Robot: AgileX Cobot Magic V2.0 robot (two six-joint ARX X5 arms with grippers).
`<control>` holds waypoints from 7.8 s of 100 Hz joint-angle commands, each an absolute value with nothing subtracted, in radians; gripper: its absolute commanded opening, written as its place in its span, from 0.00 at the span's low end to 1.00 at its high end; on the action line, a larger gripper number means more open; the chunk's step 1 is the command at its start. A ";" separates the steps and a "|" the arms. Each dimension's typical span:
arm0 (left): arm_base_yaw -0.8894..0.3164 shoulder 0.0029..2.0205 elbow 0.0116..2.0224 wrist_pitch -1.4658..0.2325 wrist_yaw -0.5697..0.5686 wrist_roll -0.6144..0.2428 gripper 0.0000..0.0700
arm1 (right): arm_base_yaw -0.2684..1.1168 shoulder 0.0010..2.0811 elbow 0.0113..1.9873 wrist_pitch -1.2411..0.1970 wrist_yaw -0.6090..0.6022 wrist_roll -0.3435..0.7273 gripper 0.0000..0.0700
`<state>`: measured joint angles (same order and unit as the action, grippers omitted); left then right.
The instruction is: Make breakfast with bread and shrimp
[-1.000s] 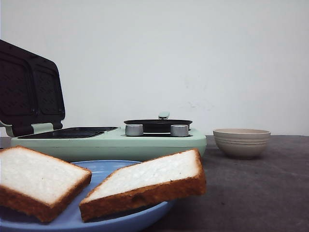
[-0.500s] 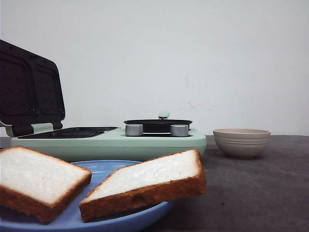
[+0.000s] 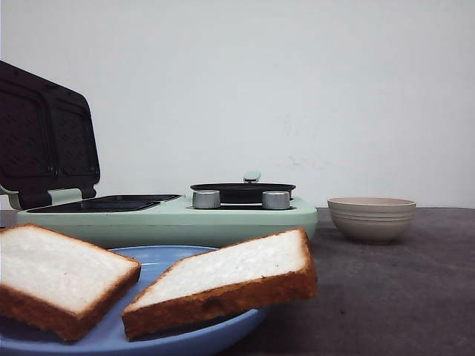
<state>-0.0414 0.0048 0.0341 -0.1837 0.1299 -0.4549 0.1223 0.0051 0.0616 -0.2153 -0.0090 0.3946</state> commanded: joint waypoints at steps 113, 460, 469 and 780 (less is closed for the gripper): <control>-0.040 0.623 0.389 -0.390 0.573 -0.619 0.02 | 0.122 0.756 0.535 -0.394 -0.378 0.517 0.00; -0.264 0.830 0.609 -0.147 0.244 -0.200 0.01 | 0.122 0.756 0.535 -0.563 -0.366 0.403 0.00; -0.264 0.842 0.613 -0.104 0.213 -0.181 0.01 | 0.122 0.756 0.535 -0.563 -0.366 0.403 0.00; -0.258 1.864 1.380 -0.060 0.130 0.379 0.36 | 0.122 0.756 0.535 -0.563 -0.366 0.384 0.00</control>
